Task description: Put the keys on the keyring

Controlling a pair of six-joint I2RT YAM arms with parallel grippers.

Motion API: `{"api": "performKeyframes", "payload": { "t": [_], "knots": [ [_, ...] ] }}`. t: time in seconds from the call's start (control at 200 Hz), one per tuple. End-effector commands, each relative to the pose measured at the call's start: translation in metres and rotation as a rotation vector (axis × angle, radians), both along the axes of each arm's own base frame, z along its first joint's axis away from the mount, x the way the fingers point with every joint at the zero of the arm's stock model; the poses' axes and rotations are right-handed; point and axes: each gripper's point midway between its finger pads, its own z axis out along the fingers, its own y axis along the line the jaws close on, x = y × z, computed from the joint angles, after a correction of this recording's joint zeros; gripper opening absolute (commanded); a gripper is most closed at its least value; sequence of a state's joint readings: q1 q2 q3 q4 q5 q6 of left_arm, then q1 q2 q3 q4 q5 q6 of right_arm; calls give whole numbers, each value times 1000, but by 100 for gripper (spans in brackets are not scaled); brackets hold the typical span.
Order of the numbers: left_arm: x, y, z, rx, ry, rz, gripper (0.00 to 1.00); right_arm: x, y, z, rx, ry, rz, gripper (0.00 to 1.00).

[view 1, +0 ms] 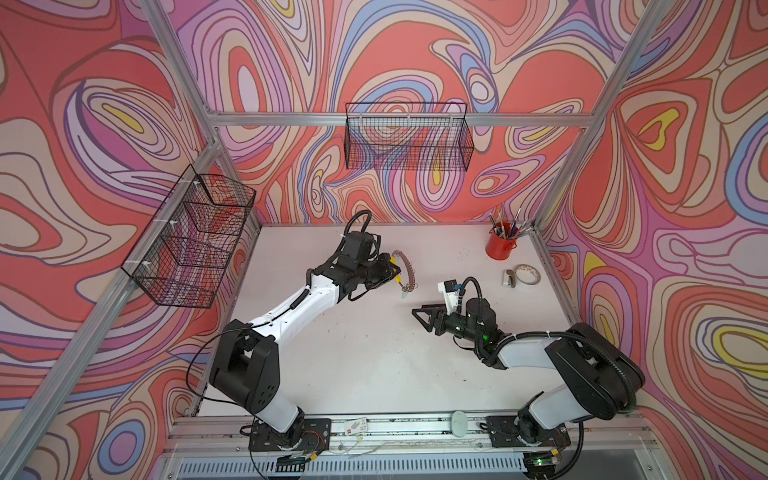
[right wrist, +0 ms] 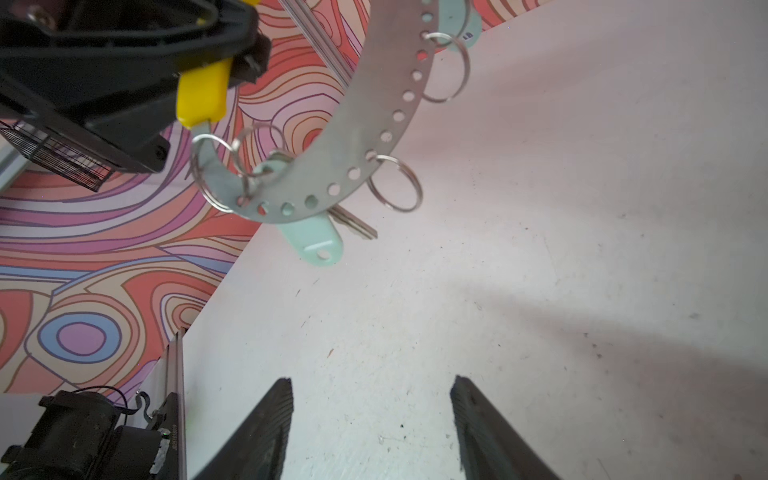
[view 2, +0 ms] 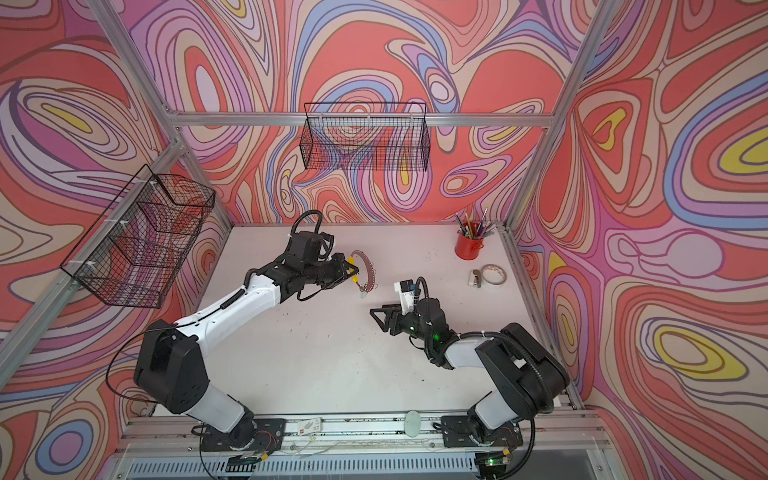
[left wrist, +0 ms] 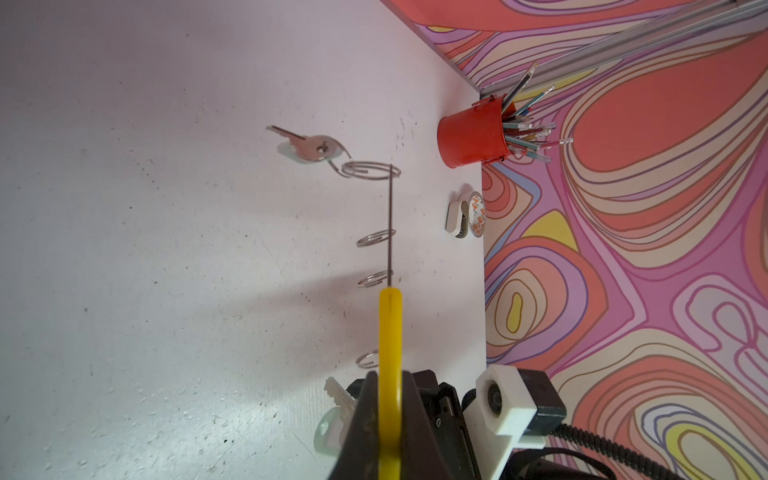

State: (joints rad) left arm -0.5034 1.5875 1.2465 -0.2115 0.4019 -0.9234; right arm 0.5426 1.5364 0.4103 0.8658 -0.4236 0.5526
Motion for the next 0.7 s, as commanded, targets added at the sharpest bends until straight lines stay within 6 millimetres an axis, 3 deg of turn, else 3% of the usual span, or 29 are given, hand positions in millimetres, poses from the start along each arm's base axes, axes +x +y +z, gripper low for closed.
{"api": "performKeyframes", "payload": {
  "t": [0.0,0.185,0.461,0.581,0.696],
  "knots": [
    [3,-3,21,-92,-21,59,0,6,12,30,111,-68,3,64],
    [-3,-2,22,-141,2,102,0,22,8,35,179,-86,-88,64],
    [-16,5,15,-232,59,227,0,47,18,38,300,-137,-221,65],
    [-20,5,10,-271,77,265,0,53,20,50,425,-167,-266,71],
    [-23,10,8,-293,90,300,0,61,12,43,469,-142,-352,79]
  ]
}}
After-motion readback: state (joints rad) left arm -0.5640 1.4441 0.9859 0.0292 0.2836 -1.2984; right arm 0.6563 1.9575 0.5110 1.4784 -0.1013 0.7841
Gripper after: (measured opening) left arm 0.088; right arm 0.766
